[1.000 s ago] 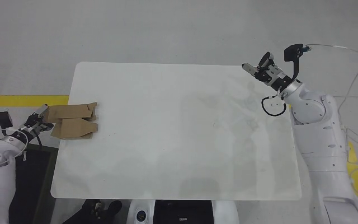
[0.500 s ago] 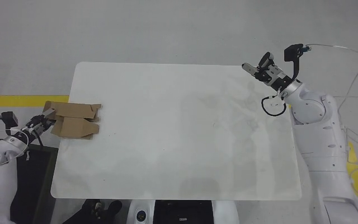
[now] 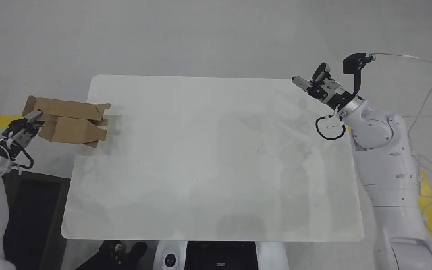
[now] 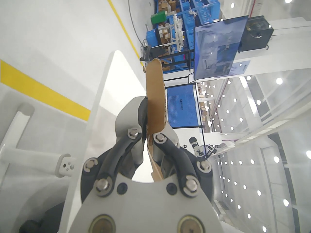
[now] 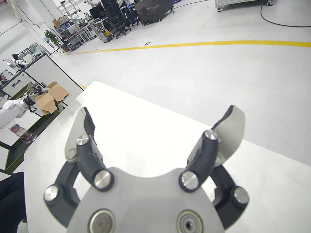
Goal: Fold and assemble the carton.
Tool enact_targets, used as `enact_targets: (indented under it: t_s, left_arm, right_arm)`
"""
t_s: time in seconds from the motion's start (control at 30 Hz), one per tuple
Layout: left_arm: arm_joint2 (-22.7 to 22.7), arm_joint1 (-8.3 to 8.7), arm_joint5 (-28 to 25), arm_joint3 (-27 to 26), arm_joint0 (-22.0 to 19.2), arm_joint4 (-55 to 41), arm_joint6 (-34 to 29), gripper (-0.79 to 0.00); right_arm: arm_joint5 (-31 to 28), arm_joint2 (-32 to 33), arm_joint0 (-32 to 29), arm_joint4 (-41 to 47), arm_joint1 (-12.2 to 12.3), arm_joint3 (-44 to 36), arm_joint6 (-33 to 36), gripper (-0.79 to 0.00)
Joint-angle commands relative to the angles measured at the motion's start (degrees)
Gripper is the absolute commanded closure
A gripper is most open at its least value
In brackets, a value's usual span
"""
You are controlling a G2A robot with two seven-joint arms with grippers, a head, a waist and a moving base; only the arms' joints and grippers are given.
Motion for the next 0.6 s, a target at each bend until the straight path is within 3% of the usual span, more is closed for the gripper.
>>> enact_targets:
  t_s: [0.0,0.27,0.57]
  left_arm:
    - [-0.23,0.10,-0.03,-1.63,-0.57,-0.81,-0.69,0.000]
    - [2.18,0.11,-0.01,-8.33,-5.86,-0.53,-2.04,0.000]
    - [8.83,-0.28,-0.33,-9.70,-14.98,2.88,-5.62,0.000]
  right_arm:
    - [0.00,0.00,0.00,0.00,0.00,0.00,0.00,-0.785]
    - [0.00,0.00,0.00,0.00,0.00,0.00,0.00,-0.785]
    - [0.00,0.00,0.00,0.00,0.00,0.00,0.00,-0.785]
